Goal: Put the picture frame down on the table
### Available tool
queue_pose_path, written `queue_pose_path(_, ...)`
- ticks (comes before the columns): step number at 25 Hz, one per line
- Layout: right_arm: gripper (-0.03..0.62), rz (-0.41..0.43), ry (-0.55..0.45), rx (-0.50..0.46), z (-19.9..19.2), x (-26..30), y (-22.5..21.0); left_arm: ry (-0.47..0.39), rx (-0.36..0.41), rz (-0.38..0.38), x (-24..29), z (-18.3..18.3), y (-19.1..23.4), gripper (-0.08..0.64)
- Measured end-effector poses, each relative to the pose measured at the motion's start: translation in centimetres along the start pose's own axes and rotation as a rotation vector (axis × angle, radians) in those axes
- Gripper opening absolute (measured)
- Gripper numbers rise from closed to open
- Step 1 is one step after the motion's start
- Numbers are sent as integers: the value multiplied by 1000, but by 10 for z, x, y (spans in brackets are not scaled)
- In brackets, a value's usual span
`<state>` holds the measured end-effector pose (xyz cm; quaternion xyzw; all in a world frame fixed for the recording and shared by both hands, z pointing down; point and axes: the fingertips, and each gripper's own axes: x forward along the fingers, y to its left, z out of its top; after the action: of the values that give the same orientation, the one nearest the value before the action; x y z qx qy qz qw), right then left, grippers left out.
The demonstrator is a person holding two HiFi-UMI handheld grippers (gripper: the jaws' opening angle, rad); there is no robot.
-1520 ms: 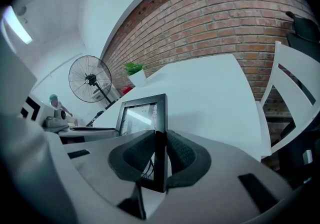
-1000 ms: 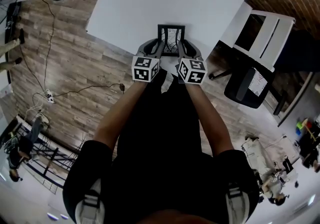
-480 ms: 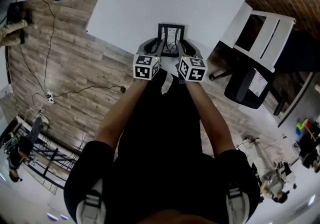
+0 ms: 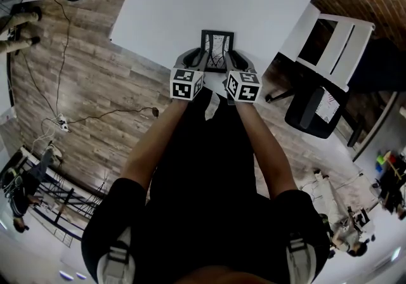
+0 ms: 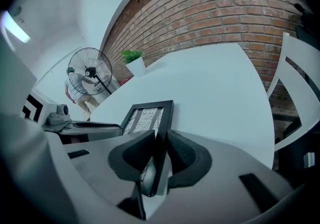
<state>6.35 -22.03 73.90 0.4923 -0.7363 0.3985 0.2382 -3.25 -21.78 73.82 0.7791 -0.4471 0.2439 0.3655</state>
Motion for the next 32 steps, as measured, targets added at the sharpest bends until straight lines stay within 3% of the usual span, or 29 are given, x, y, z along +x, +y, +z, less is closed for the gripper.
queue_pose_path(28,89,-16,-59,-29,-1,-16,-5,-24,22,16,-14,2,2,95)
queue_pose_path(32,37,-22,-60,-54,-2,-26,-7,-33,54,13,-21,3,-2,95)
